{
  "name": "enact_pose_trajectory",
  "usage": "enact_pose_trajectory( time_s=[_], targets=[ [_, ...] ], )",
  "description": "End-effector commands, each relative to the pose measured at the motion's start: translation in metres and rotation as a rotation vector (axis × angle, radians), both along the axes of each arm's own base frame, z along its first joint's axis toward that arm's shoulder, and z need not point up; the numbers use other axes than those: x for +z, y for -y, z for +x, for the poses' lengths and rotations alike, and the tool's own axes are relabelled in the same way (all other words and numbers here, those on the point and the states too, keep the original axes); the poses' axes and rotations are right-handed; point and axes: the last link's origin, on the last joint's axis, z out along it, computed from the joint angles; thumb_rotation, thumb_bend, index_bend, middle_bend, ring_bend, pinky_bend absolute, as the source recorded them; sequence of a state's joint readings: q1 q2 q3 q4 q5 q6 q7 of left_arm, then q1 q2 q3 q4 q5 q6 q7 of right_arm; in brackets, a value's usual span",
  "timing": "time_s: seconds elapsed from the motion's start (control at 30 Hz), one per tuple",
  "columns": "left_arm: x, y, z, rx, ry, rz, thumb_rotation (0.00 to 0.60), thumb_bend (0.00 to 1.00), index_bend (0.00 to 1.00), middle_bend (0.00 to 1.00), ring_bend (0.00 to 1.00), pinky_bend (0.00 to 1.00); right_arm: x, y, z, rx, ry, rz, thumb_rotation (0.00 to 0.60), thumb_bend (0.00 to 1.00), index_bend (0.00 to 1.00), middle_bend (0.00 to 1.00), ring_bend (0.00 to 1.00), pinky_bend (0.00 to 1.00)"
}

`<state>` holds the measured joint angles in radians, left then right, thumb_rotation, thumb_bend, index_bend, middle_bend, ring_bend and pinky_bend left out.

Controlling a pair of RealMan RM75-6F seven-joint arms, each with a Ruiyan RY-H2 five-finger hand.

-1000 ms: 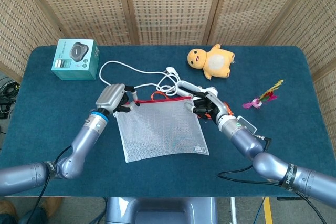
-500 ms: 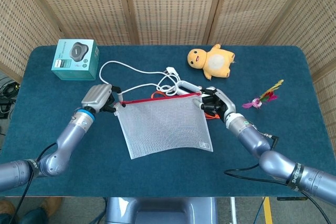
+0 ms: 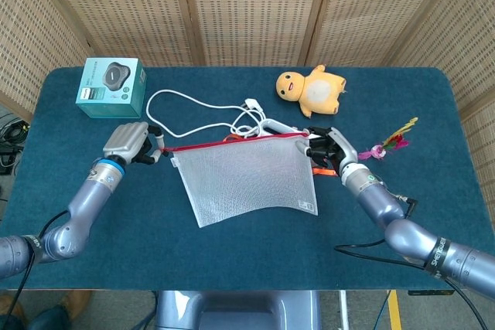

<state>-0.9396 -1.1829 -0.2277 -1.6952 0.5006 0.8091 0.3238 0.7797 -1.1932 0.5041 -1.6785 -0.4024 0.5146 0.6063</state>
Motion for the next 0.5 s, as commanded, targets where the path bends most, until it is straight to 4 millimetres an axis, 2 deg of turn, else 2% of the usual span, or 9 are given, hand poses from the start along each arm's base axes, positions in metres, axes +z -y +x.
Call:
enact_pose_trajectory(
  time_s=[0.03, 0.33, 0.4, 0.43, 0.47, 0.5],
  targets=[
    [0.0023, 0.0004, -0.0026, 0.01, 0.001, 0.0, 0.6, 0.73, 0.85, 1.0, 1.0, 1.0, 0.001, 0.0002, -0.0031, 0.0, -0.013, 0.001, 0.6, 0.75, 0.7, 0.93, 0.94, 1.0],
    [0.003, -0.001, -0.0068, 0.022, 0.017, -0.011, 0.6, 0.73, 0.85, 1.0, 1.0, 1.0, 0.0017, -0.0001, -0.0074, 0.004, -0.03, 0.002, 0.6, 0.75, 0.7, 0.93, 0.94, 1.0],
    [0.0023, -0.001, -0.0072, 0.022, 0.016, -0.013, 0.6, 0.68, 0.82, 1.0, 1.0, 1.0, 0.0003, 0.0001, -0.0081, 0.0, -0.032, 0.0, 0.6, 0.71, 0.7, 0.93, 0.94, 1.0],
    [0.0024, -0.0011, -0.0078, 0.021, 0.015, -0.013, 0.6, 0.55, 0.69, 1.0, 1.0, 1.0, -0.001, 0.0005, -0.0091, -0.005, -0.033, -0.002, 0.6, 0.63, 0.65, 0.93, 0.94, 1.0],
    [0.0021, -0.0005, -0.0089, 0.018, 0.014, -0.022, 0.6, 0.42, 0.55, 0.99, 1.0, 1.0, -0.0023, 0.0009, -0.0103, 0.002, -0.052, -0.011, 0.6, 0.47, 0.53, 0.92, 0.94, 1.0],
    [0.0025, -0.0005, -0.0097, 0.014, 0.018, -0.027, 0.6, 0.21, 0.3, 0.97, 0.99, 0.99, -0.0037, 0.0009, -0.011, 0.018, -0.079, -0.021, 0.6, 0.35, 0.41, 0.92, 0.94, 1.0]
  ],
)
